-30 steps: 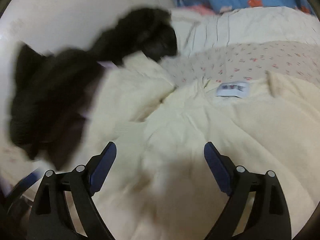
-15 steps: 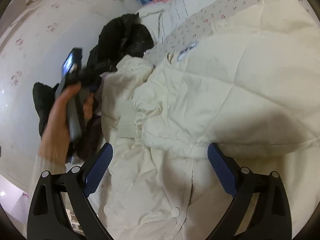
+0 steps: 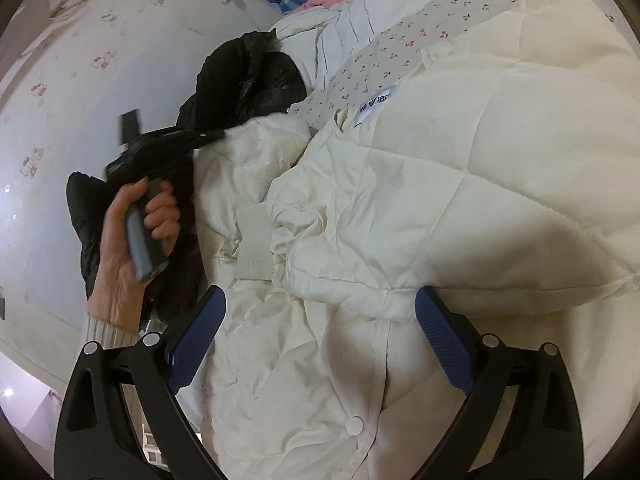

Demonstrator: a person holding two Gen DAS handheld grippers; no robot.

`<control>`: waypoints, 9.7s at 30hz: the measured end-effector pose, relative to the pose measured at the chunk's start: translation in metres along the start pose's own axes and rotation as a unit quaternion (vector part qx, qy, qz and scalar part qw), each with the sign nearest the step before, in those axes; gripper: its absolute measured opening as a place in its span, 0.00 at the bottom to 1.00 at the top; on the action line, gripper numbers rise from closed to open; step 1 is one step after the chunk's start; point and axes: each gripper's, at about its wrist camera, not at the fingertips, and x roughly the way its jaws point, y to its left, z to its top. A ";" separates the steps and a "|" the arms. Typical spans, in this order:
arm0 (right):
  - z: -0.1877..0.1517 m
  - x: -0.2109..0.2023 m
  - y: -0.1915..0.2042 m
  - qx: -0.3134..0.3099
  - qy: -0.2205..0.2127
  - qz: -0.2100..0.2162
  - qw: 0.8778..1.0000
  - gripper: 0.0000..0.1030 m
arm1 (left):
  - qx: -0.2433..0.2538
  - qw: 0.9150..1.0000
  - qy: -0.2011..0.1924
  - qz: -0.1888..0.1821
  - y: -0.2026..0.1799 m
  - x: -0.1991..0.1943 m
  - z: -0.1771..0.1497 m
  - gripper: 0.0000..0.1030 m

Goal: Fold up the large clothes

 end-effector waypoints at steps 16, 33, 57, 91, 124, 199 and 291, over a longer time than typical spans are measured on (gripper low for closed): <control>0.015 -0.019 -0.026 0.048 -0.025 -0.009 0.998 0.92 | 0.211 0.963 0.032 -0.165 -0.046 -0.095 -0.168 0.55; 0.007 -0.010 -0.017 0.034 -0.014 -0.016 0.999 0.93 | -0.248 0.953 0.142 -0.098 0.038 0.084 -0.045 0.85; 0.046 -0.089 -0.098 0.222 -0.129 0.187 0.948 0.93 | 0.172 0.944 -0.003 -0.283 -0.192 -0.061 -0.115 0.19; 0.138 -0.101 0.084 -0.111 -0.205 0.085 0.969 0.17 | -0.029 0.977 -0.121 -0.174 0.006 -0.115 -0.103 0.75; 0.007 -0.159 -0.111 0.052 -0.151 -0.141 0.977 0.35 | 0.100 0.995 0.027 0.004 -0.052 -0.011 -0.166 0.91; 0.072 -0.067 -0.059 -0.240 -0.010 -0.301 0.923 0.90 | 0.194 0.972 -0.119 0.053 -0.092 -0.018 -0.191 0.93; 0.008 -0.186 -0.026 -0.203 -0.086 -0.045 0.974 0.28 | -0.009 0.979 0.036 -0.202 -0.038 -0.092 -0.179 0.29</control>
